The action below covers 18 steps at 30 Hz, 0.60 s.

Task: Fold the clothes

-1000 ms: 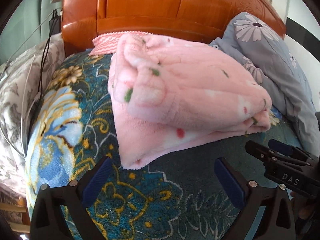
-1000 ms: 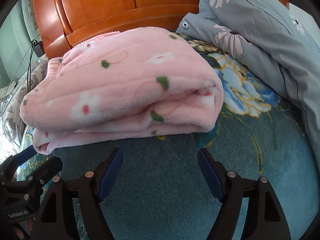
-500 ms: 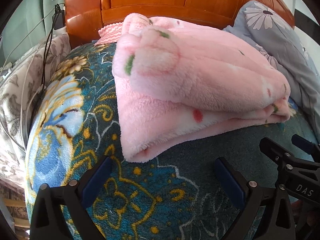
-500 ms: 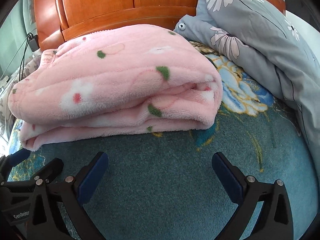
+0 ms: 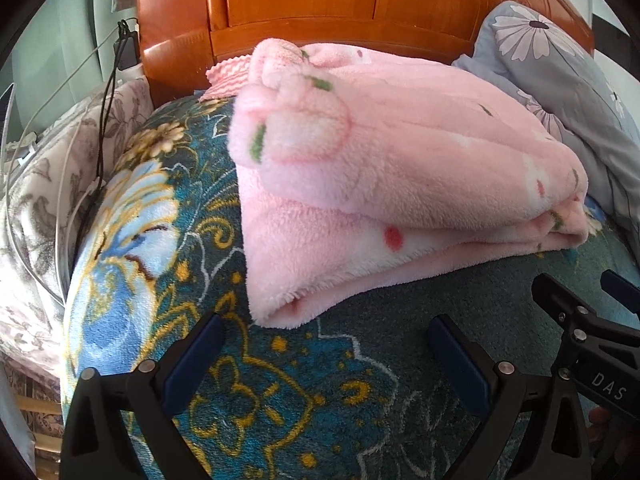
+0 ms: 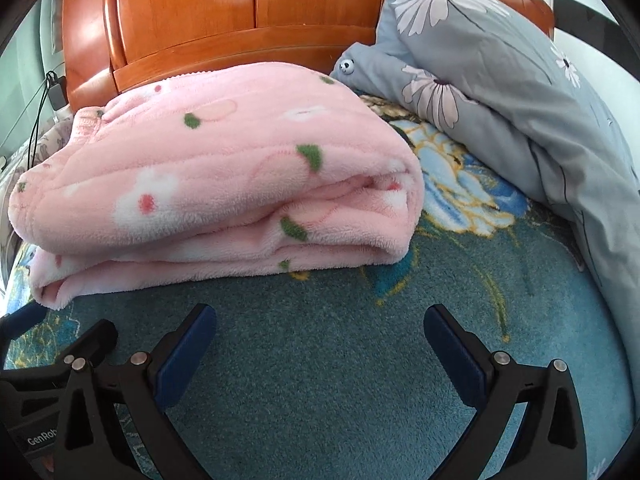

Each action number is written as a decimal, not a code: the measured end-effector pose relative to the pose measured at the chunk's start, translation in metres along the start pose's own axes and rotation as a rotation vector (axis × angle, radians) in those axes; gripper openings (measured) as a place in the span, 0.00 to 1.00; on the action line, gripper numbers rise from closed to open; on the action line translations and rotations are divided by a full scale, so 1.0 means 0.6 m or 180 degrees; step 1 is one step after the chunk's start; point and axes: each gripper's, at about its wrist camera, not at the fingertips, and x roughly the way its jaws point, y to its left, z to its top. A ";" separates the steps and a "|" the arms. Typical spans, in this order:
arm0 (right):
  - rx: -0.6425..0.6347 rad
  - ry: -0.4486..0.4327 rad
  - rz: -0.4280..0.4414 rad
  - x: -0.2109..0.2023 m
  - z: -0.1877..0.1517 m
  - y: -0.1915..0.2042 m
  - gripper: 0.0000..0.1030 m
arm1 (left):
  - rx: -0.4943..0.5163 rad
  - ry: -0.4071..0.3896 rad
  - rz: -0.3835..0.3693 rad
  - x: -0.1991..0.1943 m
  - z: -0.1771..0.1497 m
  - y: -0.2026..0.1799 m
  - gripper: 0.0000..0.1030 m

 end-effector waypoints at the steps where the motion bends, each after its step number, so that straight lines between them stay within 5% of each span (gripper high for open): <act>1: -0.0007 -0.0014 -0.0010 -0.002 0.000 0.001 1.00 | -0.0004 -0.0013 0.0004 -0.001 0.000 0.000 1.00; 18: -0.0030 -0.0124 -0.0064 -0.002 0.003 0.002 1.00 | -0.0034 -0.0041 0.0001 -0.004 0.002 -0.005 1.00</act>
